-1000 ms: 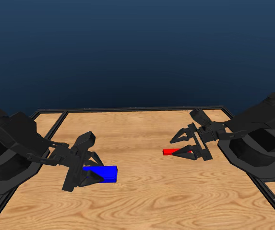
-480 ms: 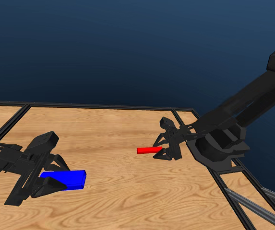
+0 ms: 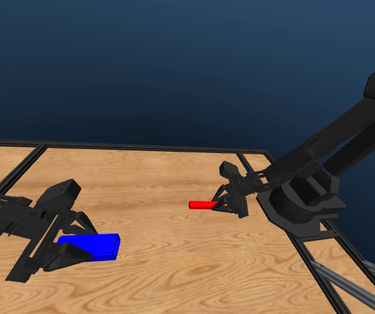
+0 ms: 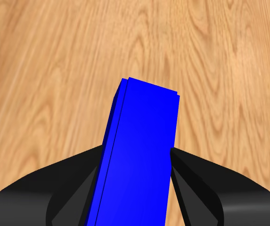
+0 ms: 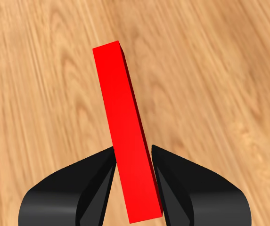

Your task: Insert peg into socket

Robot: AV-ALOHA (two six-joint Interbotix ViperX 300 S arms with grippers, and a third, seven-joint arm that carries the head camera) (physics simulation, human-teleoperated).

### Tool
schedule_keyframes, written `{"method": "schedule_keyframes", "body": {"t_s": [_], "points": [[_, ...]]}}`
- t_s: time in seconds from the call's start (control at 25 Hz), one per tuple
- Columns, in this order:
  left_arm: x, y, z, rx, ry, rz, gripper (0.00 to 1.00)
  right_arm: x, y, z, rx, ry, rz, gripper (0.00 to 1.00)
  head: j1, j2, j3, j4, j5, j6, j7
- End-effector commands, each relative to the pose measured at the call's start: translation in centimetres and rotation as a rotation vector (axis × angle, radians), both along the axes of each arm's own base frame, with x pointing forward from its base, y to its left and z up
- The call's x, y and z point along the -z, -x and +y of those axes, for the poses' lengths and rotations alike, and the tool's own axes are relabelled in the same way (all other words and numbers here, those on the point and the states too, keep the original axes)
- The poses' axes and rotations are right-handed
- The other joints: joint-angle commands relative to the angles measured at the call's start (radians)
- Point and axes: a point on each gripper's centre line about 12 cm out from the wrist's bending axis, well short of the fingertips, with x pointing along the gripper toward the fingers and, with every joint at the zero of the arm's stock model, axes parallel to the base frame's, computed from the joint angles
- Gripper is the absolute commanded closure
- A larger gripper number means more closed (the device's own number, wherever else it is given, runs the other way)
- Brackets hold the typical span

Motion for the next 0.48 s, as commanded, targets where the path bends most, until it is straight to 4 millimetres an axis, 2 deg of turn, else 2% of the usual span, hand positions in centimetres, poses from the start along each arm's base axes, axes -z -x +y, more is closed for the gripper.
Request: {"method": "schedule_keyframes", "body": {"t_s": [0.04, 0.16, 0.24, 0.32, 0.36, 0.44, 0.48], "points": [[-1.5, -0.5, 0.8, -0.008, -0.016, -0.024, 1.0, -1.4, -2.6, 2.0, -0.126, -0.008, 0.033, 1.0, 0.009, -0.009, -0.014, 0.005, -0.007, 0.009, 0.018], [-4.3, -0.9, 1.7, -0.024, -0.02, -0.091, 1.0, -2.6, -4.0, 2.8, -0.159, -0.026, 0.073, 1.0, 0.018, -0.011, -0.012, 0.009, -0.005, 0.016, 0.031], [-7.6, -1.6, 1.1, 0.018, -0.021, -0.172, 1.0, -4.4, -5.4, 3.5, -0.159, -0.045, 0.053, 1.0, 0.023, -0.014, -0.011, 0.012, -0.003, 0.02, 0.045], [-7.7, -0.3, 1.1, 0.056, -0.042, -0.128, 1.0, -4.8, -6.2, 4.0, -0.172, -0.038, 0.117, 1.0, 0.026, -0.015, -0.009, 0.015, -0.004, 0.026, 0.054], [-8.2, -0.6, 0.5, 0.062, -0.022, -0.15, 1.0, -5.3, -6.8, 4.2, -0.177, -0.03, 0.124, 1.0, 0.03, -0.016, -0.008, 0.016, -0.003, 0.029, 0.061], [-9.7, -0.8, -0.3, 0.089, -0.011, -0.185, 1.0, -8.1, -9.0, 5.3, -0.217, -0.006, 0.066, 1.0, 0.039, -0.016, -0.006, 0.021, -0.002, 0.035, 0.08], [-10.3, -0.9, -0.6, 0.089, 0.006, -0.19, 1.0, -7.7, -9.2, 5.7, -0.223, 0.005, 0.116, 1.0, 0.042, -0.016, -0.005, 0.023, -0.004, 0.038, 0.085]]}}
